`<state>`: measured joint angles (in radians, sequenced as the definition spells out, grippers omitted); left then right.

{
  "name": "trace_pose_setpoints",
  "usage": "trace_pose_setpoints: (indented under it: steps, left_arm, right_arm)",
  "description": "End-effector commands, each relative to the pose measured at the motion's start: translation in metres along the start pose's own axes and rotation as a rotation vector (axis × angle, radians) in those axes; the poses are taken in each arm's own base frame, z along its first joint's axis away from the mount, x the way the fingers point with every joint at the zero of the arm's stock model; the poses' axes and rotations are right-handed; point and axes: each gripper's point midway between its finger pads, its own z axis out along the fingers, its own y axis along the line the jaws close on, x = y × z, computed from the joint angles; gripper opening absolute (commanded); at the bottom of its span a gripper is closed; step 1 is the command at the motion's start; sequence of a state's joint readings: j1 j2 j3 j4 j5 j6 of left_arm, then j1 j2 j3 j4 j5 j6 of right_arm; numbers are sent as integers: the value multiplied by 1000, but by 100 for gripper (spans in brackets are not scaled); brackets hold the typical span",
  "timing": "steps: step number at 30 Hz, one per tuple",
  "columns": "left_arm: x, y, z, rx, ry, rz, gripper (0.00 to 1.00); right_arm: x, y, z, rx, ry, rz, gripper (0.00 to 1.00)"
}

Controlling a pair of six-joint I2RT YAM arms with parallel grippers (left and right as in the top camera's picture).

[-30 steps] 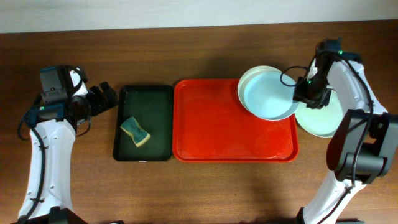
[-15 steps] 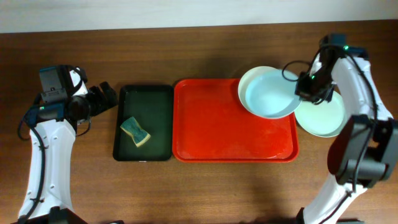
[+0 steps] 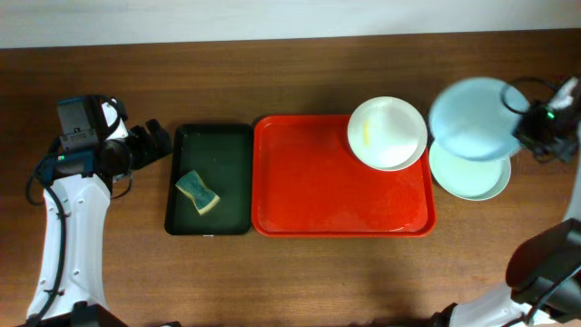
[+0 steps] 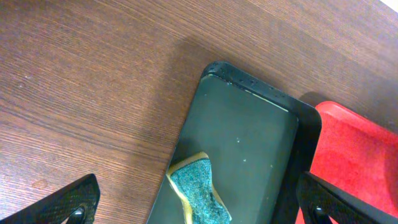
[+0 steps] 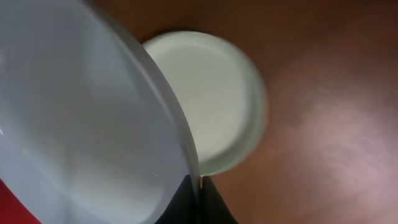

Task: Clean dirty plates on tray and stack at the side
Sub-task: 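Release the light blue plate and raise the right gripper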

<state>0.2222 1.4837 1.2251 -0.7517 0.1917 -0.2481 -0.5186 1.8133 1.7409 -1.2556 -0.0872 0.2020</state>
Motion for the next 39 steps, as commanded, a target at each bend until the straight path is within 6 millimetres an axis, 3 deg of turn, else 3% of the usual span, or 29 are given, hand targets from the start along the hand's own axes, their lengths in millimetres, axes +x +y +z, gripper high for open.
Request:
trace_pose_setpoints:
  steps: [1,5,10,13,14,17,20,27,28,33,39]
  left_arm:
    - [-5,-2,-4,6,-16,-4,99]
    - [-5,-2,-4,6,-16,-4,99]
    - [-5,-2,-4,6,-16,-4,99]
    - [-5,-2,-4,6,-16,-4,99]
    - [-5,-2,-4,6,-16,-4,99]
    - [-5,-2,-4,6,-16,-4,99]
    - [-5,-2,-4,6,-16,-4,99]
    - [-5,-2,-4,6,-16,-4,99]
    - [-5,-2,-4,6,-16,-4,99]
    - [-5,-2,-4,6,-16,-4,99]
    - [-5,-2,-4,6,-16,-4,99]
  right_arm:
    - [17,-42,34,71,98,129,4]
    - [35,-63,68,85,134,189,4]
    - [51,-64,95,87,151,190,5]
    - [52,-58,99,50,153,195,47]
    - [53,-52,99,14,160,187,55]
    - [56,-43,98,-10,175,131,60]
    - [57,-19,95,-19,180,52,60]
    - [60,67,68,-68,158,-221,62]
    - [63,85,67,-80,148,-268,65]
    - [67,133,69,-136,69,-492,66]
    - [58,166,68,-183,-36,-638,72]
